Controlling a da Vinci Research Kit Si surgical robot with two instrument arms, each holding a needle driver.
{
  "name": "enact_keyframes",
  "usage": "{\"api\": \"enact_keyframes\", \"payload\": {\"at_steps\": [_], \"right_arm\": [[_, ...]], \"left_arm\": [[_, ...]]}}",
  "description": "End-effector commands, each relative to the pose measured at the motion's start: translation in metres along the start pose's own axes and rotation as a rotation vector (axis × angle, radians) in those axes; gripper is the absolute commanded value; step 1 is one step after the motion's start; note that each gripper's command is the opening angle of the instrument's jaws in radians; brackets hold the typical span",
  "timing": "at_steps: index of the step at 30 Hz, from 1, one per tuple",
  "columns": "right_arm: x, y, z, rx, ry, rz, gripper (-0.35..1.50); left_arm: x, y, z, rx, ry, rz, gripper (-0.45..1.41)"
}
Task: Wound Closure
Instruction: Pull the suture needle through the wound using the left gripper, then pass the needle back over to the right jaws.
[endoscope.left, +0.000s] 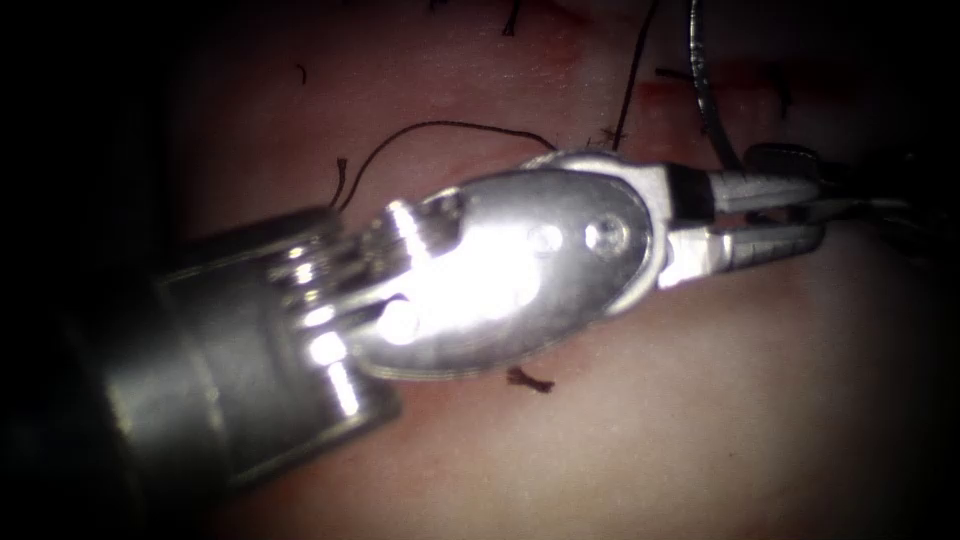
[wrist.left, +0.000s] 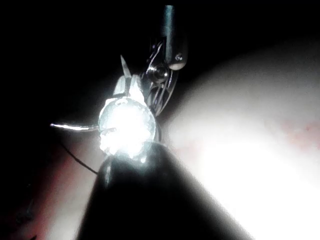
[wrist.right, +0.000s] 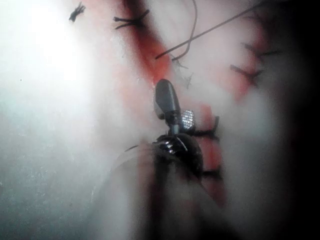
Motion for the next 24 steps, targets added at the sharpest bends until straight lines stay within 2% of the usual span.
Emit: {"api": "enact_keyframes", "payload": {"at_steps": [1, 2, 4, 6, 7, 8, 9, 11, 12, 13, 15, 17, 19, 24], "right_arm": [[0.0011, 0.0003, 0.0008, 0.023, 0.036, 0.061, 0.94], [0.0014, 0.0001, 0.0008, 0.046, 0.071, 0.112, 0.98], [0.0016, -0.0002, 0.0008, 0.060, 0.083, 0.311, 0.88], [0.0016, -0.0006, 0.0007, 0.067, 0.086, 0.353, 0.42], [0.0016, -0.0006, 0.0007, 0.067, 0.086, 0.353, 0.42], [0.0013, -0.0010, 0.0007, 0.132, 0.093, 0.337, 0.19], [0.0013, -0.0012, 0.0007, 0.169, 0.113, 0.364, 0.17], [0.0014, -0.0017, 0.0010, 0.261, 0.149, 0.428, 0.24], [0.0015, -0.0019, 0.0012, 0.285, 0.163, 0.446, 0.36], [0.0017, -0.0022, 0.0014, 0.300, 0.169, 0.470, 0.66], [0.0020, -0.0031, 0.0025, 0.332, 0.161, 0.520, 1.06], [0.0019, -0.0035, 0.0034, 0.336, 0.158, 0.519, 1.25], [0.0018, -0.0040, 0.0047, 0.345, 0.155, 0.494, 1.35], [0.0019, -0.0044, 0.0060, 0.370, 0.132, 0.482, 1.31]], "left_arm": [[-0.0001, -0.0001, 0.0008, 0.001, -0.031, 0.043, -0.35], [-0.0007, 0.0007, 0.0011, -0.008, -0.076, 0.126, -0.35], [-0.0020, 0.0018, 0.0014, -0.021, -0.113, 0.191, -0.35], [-0.0036, 0.0028, 0.0017, -0.036, -0.115, 0.210, -0.35], [-0.0036, 0.0028, 0.0017, -0.036, -0.115, 0.210, -0.35], [-0.0049, 0.0035, 0.0018, -0.037, -0.110, 0.225, -0.35], [-0.0055, 0.0038, 0.0018, -0.040, -0.105, 0.231, -0.35], [-0.0066, 0.0044, 0.0016, -0.051, -0.093, 0.243, -0.35], [-0.0069, 0.0045, 0.0014, -0.056, -0.087, 0.247, -0.35], [-0.0074, 0.0046, 0.0011, -0.063, -0.081, 0.251, -0.35], [-0.0081, 0.0045, 0.0005, -0.066, -0.027, 0.261, -0.35], [-0.0084, 0.0044, 0.0002, -0.068, 0.014, 0.244, -0.35], [-0.0087, 0.0042, -0.0001, -0.066, 0.071, 0.222, -0.35], [-0.0089, 0.0043, -0.0002, -0.088, 0.122, 0.217, -0.35]]}}
